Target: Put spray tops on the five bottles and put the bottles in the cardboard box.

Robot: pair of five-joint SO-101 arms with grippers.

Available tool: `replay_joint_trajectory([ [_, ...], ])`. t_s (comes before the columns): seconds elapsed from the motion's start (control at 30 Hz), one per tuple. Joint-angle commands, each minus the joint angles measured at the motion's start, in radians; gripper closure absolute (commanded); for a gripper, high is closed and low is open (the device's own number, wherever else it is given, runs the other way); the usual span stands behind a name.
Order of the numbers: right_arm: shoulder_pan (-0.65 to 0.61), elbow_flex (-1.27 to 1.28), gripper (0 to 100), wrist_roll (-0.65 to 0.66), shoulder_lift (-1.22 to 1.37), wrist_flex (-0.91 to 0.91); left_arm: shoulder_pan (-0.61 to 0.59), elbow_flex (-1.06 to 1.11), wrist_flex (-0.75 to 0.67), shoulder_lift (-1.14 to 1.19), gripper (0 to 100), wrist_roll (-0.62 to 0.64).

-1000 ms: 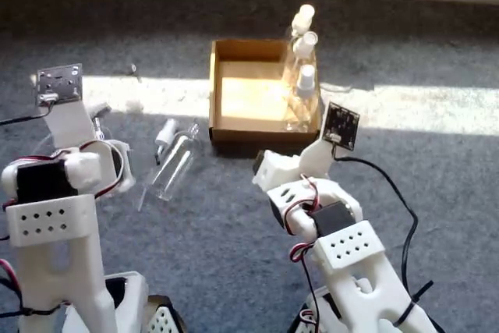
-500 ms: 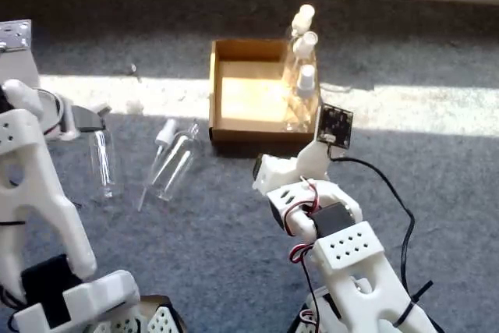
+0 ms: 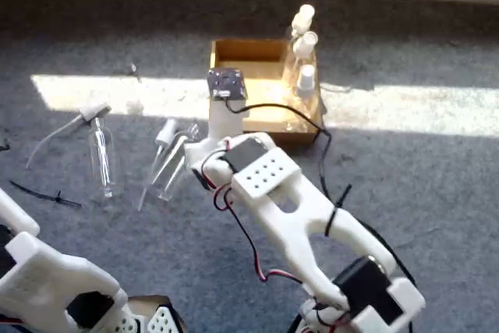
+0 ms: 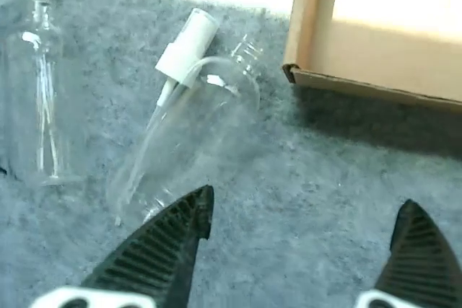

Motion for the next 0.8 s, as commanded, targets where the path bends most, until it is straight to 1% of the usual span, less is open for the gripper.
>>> replay_joint_trajectory([
  [0.0,-0.008,-0.242,65.6,-0.100,0.174,0.013,-0.041,-0.039,-0.071,0.031,67,-0.048],
  [0.13,-0.013,-0.410,65.6,-0.100,0.271,0.013,-0.073,-0.039,-0.103,0.101,67,-0.092],
  [0.27,-0.027,-0.504,65.6,-0.098,0.355,0.013,-0.090,-0.039,-0.147,0.171,67,-0.095],
  [0.5,-0.053,-0.564,65.6,-0.103,0.527,0.013,-0.085,-0.048,-0.184,0.216,67,-0.095],
  [0.77,-0.041,-0.565,65.6,-0.103,0.564,0.010,-0.088,-0.048,-0.184,0.219,67,-0.097],
])
